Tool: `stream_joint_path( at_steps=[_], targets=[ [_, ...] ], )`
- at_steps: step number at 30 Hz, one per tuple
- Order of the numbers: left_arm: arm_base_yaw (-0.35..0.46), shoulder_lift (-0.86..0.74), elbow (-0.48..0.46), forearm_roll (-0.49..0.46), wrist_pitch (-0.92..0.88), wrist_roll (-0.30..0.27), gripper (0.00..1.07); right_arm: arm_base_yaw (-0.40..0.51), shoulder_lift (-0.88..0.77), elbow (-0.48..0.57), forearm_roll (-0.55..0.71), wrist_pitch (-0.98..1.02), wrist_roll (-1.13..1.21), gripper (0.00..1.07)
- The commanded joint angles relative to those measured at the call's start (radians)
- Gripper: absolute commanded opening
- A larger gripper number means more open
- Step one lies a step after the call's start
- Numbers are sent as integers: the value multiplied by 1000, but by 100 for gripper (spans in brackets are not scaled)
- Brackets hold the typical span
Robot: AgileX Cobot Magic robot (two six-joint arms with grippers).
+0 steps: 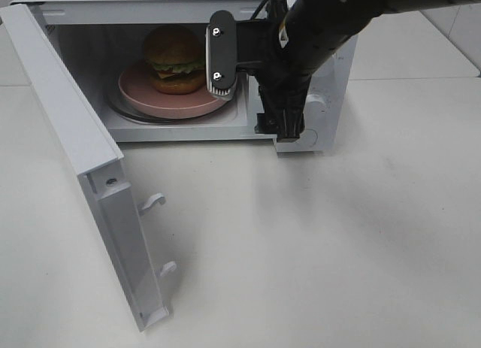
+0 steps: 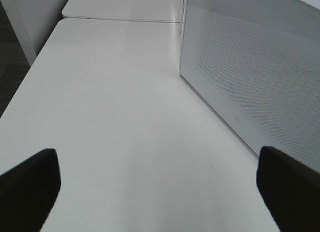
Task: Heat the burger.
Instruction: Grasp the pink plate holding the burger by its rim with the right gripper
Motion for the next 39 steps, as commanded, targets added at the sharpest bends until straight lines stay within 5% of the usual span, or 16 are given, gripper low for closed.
stream_joint_path(
  at_steps=[1,16,39],
  targets=[
    [0,-18,3,-4,-7,4,100,33,53,-55,-40,-17,2,91],
    [0,-18,3,-4,-7,4,100,55,178,-124,-40,-125,3,89],
    [0,-18,3,-3,-7,4,100,50,446,-403,-43,-121,4,87]
  ],
)
